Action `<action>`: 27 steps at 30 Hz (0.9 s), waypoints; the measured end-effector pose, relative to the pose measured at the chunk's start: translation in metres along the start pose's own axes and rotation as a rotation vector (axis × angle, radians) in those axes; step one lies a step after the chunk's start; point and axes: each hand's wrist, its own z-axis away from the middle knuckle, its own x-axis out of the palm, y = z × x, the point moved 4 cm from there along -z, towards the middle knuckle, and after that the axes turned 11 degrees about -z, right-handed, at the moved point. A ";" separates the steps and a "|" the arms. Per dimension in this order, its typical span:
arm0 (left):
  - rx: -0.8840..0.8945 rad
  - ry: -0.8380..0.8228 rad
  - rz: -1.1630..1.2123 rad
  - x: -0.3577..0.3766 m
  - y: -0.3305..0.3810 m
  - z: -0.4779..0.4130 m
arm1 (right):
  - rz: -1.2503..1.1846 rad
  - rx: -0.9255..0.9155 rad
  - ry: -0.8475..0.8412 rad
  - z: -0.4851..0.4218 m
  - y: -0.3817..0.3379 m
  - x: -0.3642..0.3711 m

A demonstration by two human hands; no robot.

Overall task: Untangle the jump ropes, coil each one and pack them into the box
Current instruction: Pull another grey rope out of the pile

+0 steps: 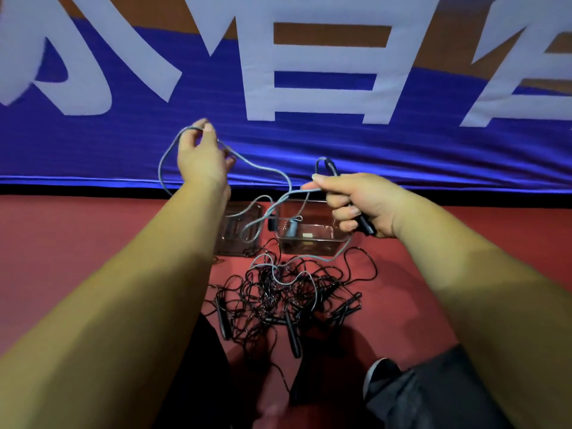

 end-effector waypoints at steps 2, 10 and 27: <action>-0.115 -0.334 -0.183 0.019 -0.011 0.010 | -0.039 0.019 0.012 0.002 0.002 -0.004; -0.573 -1.186 -0.640 0.055 -0.048 0.093 | -0.043 -0.080 0.081 -0.003 0.001 0.003; 0.510 -0.223 -1.491 0.032 0.000 0.037 | 0.209 0.135 0.131 0.000 0.010 -0.014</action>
